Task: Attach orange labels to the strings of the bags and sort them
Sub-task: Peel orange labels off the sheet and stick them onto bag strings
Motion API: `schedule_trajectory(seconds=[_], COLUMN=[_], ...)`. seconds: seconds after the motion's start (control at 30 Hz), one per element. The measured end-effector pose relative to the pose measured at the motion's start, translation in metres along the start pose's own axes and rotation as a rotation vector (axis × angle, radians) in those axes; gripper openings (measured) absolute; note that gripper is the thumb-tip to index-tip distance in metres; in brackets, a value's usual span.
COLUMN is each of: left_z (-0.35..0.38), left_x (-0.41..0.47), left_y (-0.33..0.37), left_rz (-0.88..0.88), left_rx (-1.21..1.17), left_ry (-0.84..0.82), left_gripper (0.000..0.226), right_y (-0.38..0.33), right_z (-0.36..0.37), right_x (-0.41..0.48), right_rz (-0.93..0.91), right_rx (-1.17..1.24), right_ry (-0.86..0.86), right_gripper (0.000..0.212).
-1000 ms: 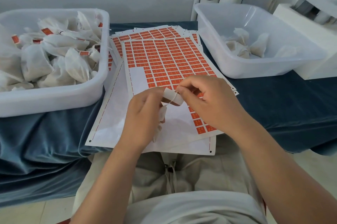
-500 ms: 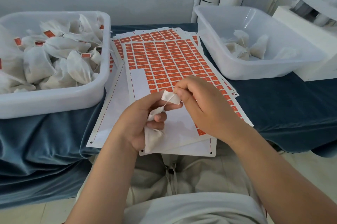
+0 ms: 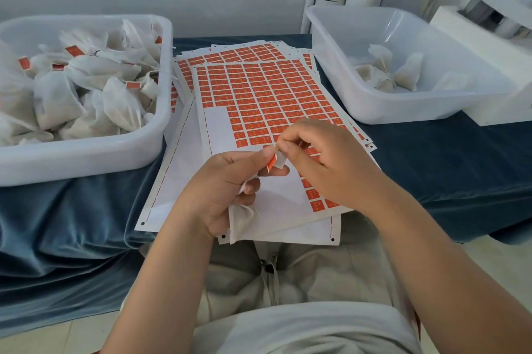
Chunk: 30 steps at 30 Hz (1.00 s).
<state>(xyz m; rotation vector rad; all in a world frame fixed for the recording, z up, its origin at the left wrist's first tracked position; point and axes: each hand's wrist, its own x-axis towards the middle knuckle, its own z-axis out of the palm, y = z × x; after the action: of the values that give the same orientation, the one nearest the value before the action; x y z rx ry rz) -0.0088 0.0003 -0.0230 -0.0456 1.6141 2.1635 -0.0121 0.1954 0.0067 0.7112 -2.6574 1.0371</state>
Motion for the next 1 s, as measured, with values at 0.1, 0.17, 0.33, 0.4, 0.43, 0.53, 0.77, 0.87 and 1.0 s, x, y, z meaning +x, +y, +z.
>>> schedule_trajectory(seconds=[0.1, 0.17, 0.33, 0.4, 0.43, 0.53, 0.77, 0.87, 1.0], left_z=[0.001, 0.003, 0.009, 0.013, 0.014, 0.018, 0.024, 0.024, 0.018], left_x=[-0.004, -0.006, -0.011, -0.012, -0.012, -0.011, -0.013, -0.012, -0.013], left_y=[0.003, 0.005, 0.005, 0.004, 0.003, 0.002, -0.001, 0.000, 0.002], left_rz=[0.062, 0.100, 0.240, 0.323, 0.363, 0.452, 0.493, 0.459, 0.441], left_rx=[0.213, 0.344, 0.523, 0.563, 0.587, 0.652, 0.659, 0.636, 0.655], left_ry=[0.051, 0.087, 0.150, 0.198, 0.242, 0.358, 0.320, 0.228, 0.027], left_gripper=[0.044, 0.039, 0.032, 0.033, 0.035, 0.036, 0.040, 0.042, 0.039], right_y=[-0.001, 0.000, -0.003, -0.006, -0.008, -0.012, -0.007, -0.003, 0.000], right_z=[-0.008, -0.010, -0.005, -0.001, 0.001, 0.006, 0.013, 0.015, 0.019], right_x=[0.000, -0.001, -0.001, 0.001, 0.003, 0.005, -0.003, -0.003, -0.003], right_rz=[0.086, 0.128, 0.164, 0.196, 0.237, 0.334, 0.070, 0.121, 0.136], right_rx=[0.091, 0.123, 0.177, 0.252, 0.316, 0.385, 0.312, 0.381, 0.367], right_ry=[-0.053, -0.087, -0.051, 0.007, 0.027, -0.051, -0.072, -0.066, 0.002], right_gripper=[0.015, 0.015, 0.016, 0.017, 0.018, 0.031, 0.034, 0.037, 0.031])
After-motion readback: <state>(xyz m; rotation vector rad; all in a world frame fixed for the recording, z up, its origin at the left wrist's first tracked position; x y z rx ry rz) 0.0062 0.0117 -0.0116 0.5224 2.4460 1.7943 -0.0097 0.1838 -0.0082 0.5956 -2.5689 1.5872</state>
